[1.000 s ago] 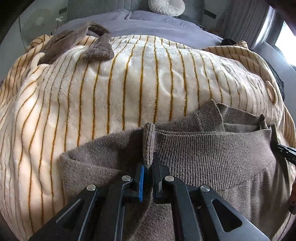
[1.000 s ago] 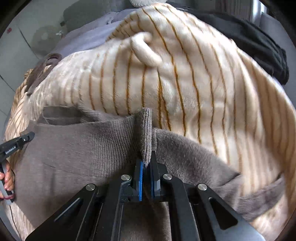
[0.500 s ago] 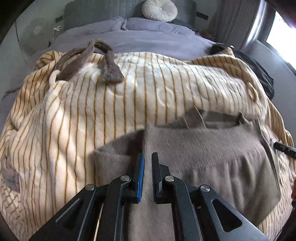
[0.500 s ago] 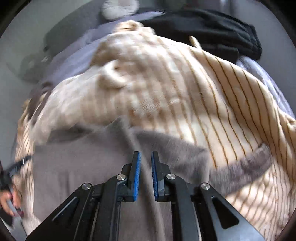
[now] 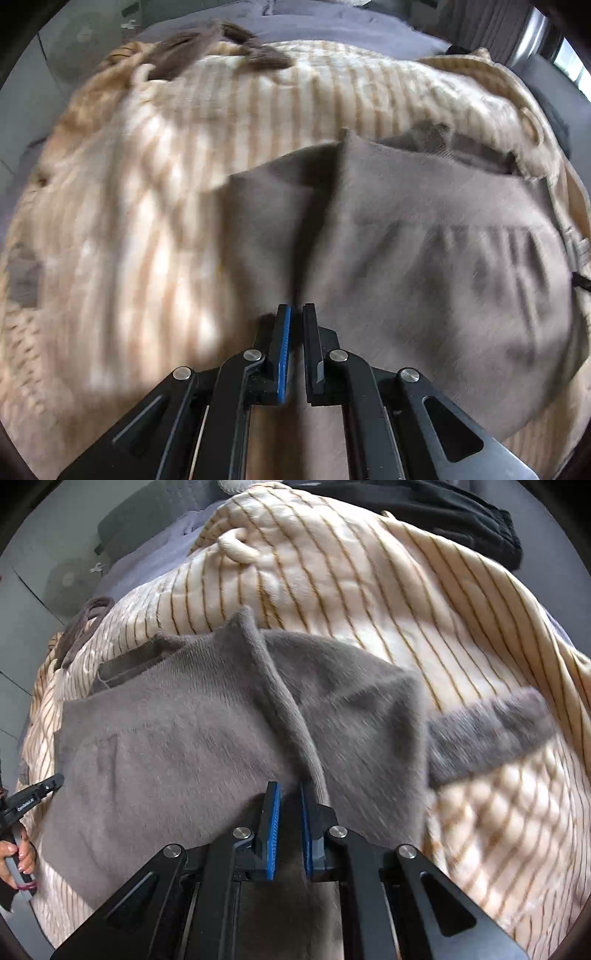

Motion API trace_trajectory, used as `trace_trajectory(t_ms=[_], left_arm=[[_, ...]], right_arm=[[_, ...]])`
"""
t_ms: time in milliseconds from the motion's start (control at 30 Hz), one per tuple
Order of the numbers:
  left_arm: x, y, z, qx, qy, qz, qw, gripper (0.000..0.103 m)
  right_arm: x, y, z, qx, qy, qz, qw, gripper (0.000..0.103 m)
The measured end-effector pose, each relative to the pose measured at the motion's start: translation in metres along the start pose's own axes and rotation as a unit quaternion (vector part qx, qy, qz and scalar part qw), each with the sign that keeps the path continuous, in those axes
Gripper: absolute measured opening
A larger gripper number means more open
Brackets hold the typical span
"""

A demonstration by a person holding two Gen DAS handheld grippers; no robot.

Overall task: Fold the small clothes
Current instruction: 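Lay the folded sweater flat and open both tools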

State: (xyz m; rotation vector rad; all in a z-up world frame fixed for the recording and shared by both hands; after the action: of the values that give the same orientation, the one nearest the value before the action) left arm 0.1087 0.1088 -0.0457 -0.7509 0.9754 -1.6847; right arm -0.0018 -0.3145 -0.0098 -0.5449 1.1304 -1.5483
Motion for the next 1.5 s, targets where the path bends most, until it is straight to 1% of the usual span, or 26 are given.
trace_trajectory(t_ms=[33,100,200,233,267,300,333,367,433,533,567,600,700,733,767,800,833,900,933,1000,1067,1167,1200,1300,1400,1500], left_arm=[[-0.005,-0.005,-0.005,-0.009,-0.010,0.000,0.9999,0.007],[-0.016,-0.016,-0.017,-0.029,-0.045,-0.014,0.9985,0.007],[-0.029,-0.032,-0.037,-0.051,-0.086,-0.017,0.9948,0.007],[-0.032,-0.036,-0.044,-0.059,-0.098,-0.015,0.9933,0.007],[-0.034,-0.040,-0.051,-0.066,-0.107,-0.017,0.9919,0.007],[-0.035,-0.043,-0.056,-0.073,-0.114,-0.020,0.9906,0.007],[-0.036,-0.047,-0.065,-0.080,-0.119,-0.023,0.9894,0.007],[-0.035,-0.050,-0.070,-0.085,-0.121,-0.023,0.9888,0.007],[-0.034,-0.055,-0.084,-0.092,-0.124,-0.023,0.9878,0.007],[-0.032,-0.057,-0.094,-0.102,-0.134,-0.032,0.9852,0.007],[-0.030,-0.057,-0.097,-0.104,-0.137,-0.034,0.9845,0.007],[-0.027,-0.057,-0.100,-0.105,-0.137,-0.035,0.9844,0.007],[-0.019,-0.059,-0.106,-0.103,-0.128,-0.029,0.9861,0.007],[-0.014,-0.058,-0.103,-0.103,-0.123,-0.027,0.9867,0.007],[-0.007,-0.053,-0.095,-0.102,-0.119,-0.026,0.9873,0.007],[-0.006,-0.053,-0.091,-0.101,-0.116,-0.026,0.9878,0.007],[-0.005,-0.055,-0.090,-0.096,-0.111,-0.025,0.9889,0.007],[-0.007,-0.053,-0.082,-0.094,-0.105,-0.021,0.9898,0.007],[-0.008,-0.053,-0.082,-0.096,-0.104,-0.018,0.9898,0.007],[-0.012,-0.052,-0.083,-0.101,-0.105,-0.013,0.9893,0.007],[-0.014,-0.055,-0.086,-0.100,-0.108,-0.010,0.9890,0.007],[-0.022,-0.063,-0.093,-0.098,-0.118,-0.024,0.9879,0.007],[-0.025,-0.064,-0.096,-0.098,-0.119,-0.025,0.9877,0.007],[-0.032,-0.065,-0.098,-0.099,-0.118,-0.022,0.9878,0.007],[-0.038,-0.064,-0.102,-0.100,-0.123,-0.026,0.9870,0.007],[-0.041,-0.064,-0.105,-0.102,-0.116,-0.020,0.9878,0.007]], right_arm=[[0.005,-0.003,-0.007,-0.002,0.000,-0.005,1.000,0.010],[0.012,-0.013,-0.015,-0.016,0.009,-0.030,0.999,0.021],[0.030,-0.032,-0.031,-0.035,0.070,0.001,0.997,0.022],[0.035,-0.038,-0.038,-0.042,0.089,0.016,0.995,0.027],[0.039,-0.045,-0.045,-0.047,0.106,0.027,0.993,0.039],[0.043,-0.052,-0.052,-0.051,0.122,0.033,0.991,0.058],[0.046,-0.061,-0.061,-0.054,0.143,0.040,0.987,0.065],[0.046,-0.065,-0.066,-0.055,0.157,0.048,0.985,0.068],[0.050,-0.075,-0.082,-0.059,0.207,0.081,0.973,0.068],[0.055,-0.072,-0.109,-0.063,0.306,0.124,0.942,0.068],[0.056,-0.070,-0.114,-0.063,0.326,0.132,0.934,0.068],[0.060,-0.065,-0.124,-0.062,0.358,0.137,0.922,0.068],[0.061,-0.050,-0.127,-0.036,0.402,0.151,0.902,0.066],[0.063,-0.045,-0.126,-0.023,0.419,0.162,0.893,0.060],[0.062,-0.041,-0.124,-0.023,0.424,0.168,0.890,0.017],[0.059,-0.038,-0.119,-0.030,0.418,0.163,0.893,0.010],[0.056,-0.040,-0.114,-0.034,0.398,0.144,0.905,0.010],[0.048,-0.043,-0.101,-0.040,0.330,0.100,0.938,0.010],[0.048,-0.042,-0.102,-0.047,0.306,0.079,0.948,0.010],[0.053,-0.029,-0.110,-0.071,0.302,0.070,0.948,0.010],[0.054,-0.022,-0.110,-0.077,0.311,0.067,0.945,0.010],[0.047,-0.037,-0.109,-0.073,0.320,0.055,0.943,0.023],[0.043,-0.041,-0.109,-0.074,0.316,0.057,0.944,0.031],[0.011,-0.054,-0.106,-0.075,0.286,0.101,0.950,0.047],[-0.032,-0.051,-0.111,-0.099,0.265,0.162,0.945,0.047],[-0.084,-0.029,-0.117,-0.139,0.249,0.218,0.933,0.048]])
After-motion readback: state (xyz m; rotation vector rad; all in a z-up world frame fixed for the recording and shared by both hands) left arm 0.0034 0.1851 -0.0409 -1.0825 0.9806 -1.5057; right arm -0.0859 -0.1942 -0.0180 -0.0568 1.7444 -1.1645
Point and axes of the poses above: each gripper's, at about its wrist camera, not at the fingertips, and y roughly the way its jaws point, x to its right, z to its top, the point moved 2 cm from there along y, roughly the way its jaws point, and after that the axes turned 7 degrees about x, right-handed, at the moved point
